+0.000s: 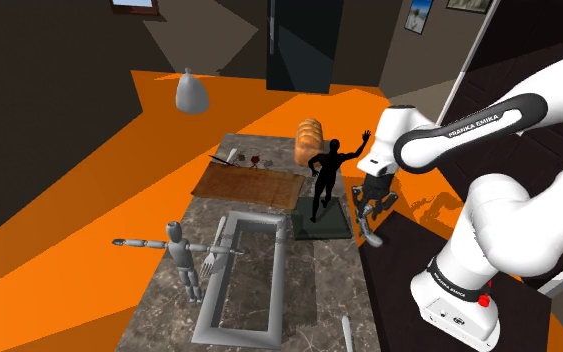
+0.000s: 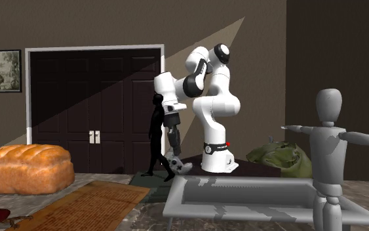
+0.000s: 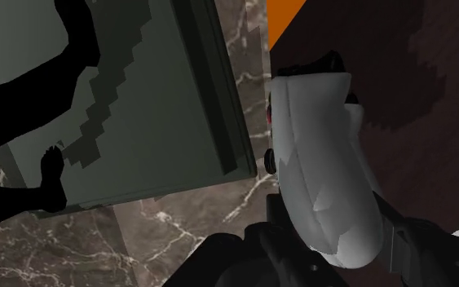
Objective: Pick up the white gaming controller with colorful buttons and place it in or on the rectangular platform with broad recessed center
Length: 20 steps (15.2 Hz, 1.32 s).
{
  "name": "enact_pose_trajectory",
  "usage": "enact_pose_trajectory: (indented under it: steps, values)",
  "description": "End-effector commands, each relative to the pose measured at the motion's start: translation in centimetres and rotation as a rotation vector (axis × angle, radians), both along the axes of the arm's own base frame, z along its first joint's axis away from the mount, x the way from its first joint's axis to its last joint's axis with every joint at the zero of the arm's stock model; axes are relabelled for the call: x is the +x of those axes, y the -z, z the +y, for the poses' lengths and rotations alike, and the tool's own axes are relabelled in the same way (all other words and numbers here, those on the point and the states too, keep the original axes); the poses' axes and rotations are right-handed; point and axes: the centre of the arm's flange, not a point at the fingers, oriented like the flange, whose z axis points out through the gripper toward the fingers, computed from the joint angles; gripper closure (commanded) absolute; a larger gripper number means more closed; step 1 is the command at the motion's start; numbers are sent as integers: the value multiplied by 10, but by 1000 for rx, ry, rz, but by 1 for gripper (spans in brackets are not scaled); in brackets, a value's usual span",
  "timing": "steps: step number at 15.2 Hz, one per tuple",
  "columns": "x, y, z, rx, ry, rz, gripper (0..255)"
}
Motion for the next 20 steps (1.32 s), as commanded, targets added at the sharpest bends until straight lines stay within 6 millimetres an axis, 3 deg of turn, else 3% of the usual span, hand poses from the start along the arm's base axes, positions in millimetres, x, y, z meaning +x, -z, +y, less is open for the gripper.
enact_pose_trajectory:
  steps: [1,20]
  values:
    - [-1,-10,0,0,0,1,255]
    - [-1,-111,0,0,0,1,255]
